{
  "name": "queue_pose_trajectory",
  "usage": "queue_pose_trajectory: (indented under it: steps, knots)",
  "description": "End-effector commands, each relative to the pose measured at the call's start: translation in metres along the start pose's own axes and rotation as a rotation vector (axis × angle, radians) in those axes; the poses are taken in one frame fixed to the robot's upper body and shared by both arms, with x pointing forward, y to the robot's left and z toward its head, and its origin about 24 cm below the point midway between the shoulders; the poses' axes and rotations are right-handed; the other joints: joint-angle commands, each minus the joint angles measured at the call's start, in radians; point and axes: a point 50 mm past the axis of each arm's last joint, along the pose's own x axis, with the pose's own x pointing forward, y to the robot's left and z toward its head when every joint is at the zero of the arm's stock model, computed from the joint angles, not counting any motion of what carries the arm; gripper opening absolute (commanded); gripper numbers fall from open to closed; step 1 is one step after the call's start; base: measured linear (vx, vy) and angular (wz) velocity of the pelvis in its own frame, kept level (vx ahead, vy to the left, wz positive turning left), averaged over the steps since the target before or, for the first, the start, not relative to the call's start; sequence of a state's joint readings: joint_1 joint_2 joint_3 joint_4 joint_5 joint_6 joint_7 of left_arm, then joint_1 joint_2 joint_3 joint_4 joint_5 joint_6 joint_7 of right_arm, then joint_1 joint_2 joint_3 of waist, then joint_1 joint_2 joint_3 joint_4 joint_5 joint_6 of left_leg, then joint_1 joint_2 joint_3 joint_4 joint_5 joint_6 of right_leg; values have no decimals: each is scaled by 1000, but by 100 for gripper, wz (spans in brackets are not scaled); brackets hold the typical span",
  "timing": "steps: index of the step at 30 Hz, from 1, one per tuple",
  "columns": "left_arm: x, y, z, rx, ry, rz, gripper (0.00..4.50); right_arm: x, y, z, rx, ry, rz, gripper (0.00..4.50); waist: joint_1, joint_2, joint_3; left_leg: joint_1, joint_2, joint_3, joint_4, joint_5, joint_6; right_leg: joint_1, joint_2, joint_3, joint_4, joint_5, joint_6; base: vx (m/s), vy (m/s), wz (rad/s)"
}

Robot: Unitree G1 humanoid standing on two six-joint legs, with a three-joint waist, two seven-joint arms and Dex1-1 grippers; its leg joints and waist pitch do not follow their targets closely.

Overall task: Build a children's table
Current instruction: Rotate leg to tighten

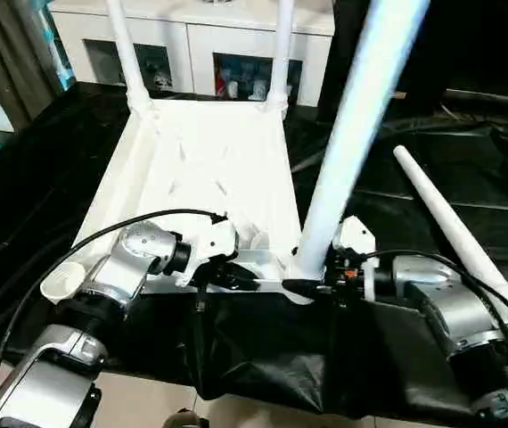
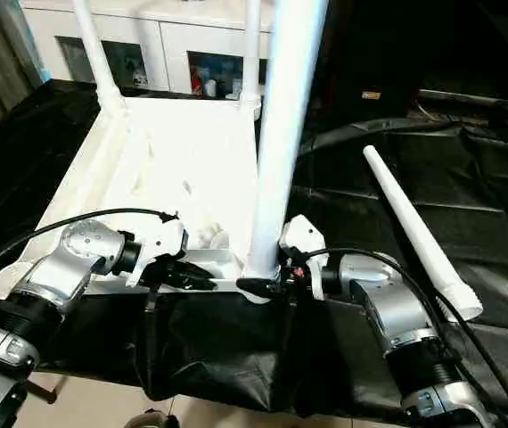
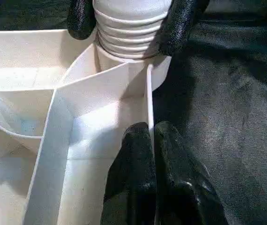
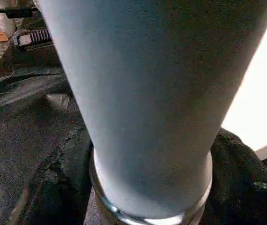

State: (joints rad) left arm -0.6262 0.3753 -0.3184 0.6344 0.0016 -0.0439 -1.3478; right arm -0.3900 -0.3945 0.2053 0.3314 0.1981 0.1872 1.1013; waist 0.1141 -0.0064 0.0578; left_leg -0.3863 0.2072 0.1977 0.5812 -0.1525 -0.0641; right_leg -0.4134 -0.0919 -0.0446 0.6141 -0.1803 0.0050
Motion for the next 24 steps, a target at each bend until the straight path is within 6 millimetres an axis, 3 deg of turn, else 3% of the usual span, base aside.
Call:
queue_pose_trajectory:
  steps: [1, 4, 11, 16, 20, 21, 24]
  knots:
    - [2, 1, 15, 45, -82, -15, 0, 4, 4, -1, 13, -10, 15, 282, -3, -3, -72, 24, 23, -8, -64, -267, 21, 45, -42, 30, -71, -200, -215, 0, 0, 0]
    - [5, 10, 15, 28, -53, 86, 0, 9, -4, -7, 71, -9, -129, 278, -7, -4, -72, 23, 21, -9, -66, -275, 9, 45, -42, 30, -71, -207, -210, 0, 0, 0]
    - [18, 33, 21, -61, -39, 337, 0, 25, -20, -19, 176, 12, -424, 276, -29, -6, -68, 25, 16, -15, -69, -324, -28, 40, -45, 30, -84, -332, -176, 0, 0, 0]
    - [41, 49, 35, -157, -37, 553, 0, 55, -27, -18, 307, -12, -654, 276, -35, -5, -72, 26, 13, -12, -65, -300, -23, 40, -41, 31, -83, -279, -187, 0, 0, 0]
    - [54, 50, 45, -148, -44, 572, 0, 72, -25, -11, 304, -22, -657, 276, -32, -3, -74, 23, 10, -11, -62, -271, -6, 45, -41, 31, -82, -231, -189, 0, 0, 0]
    - [55, 50, 46, -141, -49, 566, 0, 75, -24, -9, 307, -38, -649, 332, -30, -5, -75, 22, 11, -10, -61, -264, 1, 47, -42, 31, -81, -211, -191, 0, 0, 0]
    - [58, 48, 49, -120, -66, 532, 0, 78, -25, -1, 310, -96, -617, 352, -29, -3, -75, 21, 12, -10, -62, -256, 12, 48, -40, 30, -79, -186, -197, 0, 0, 0]
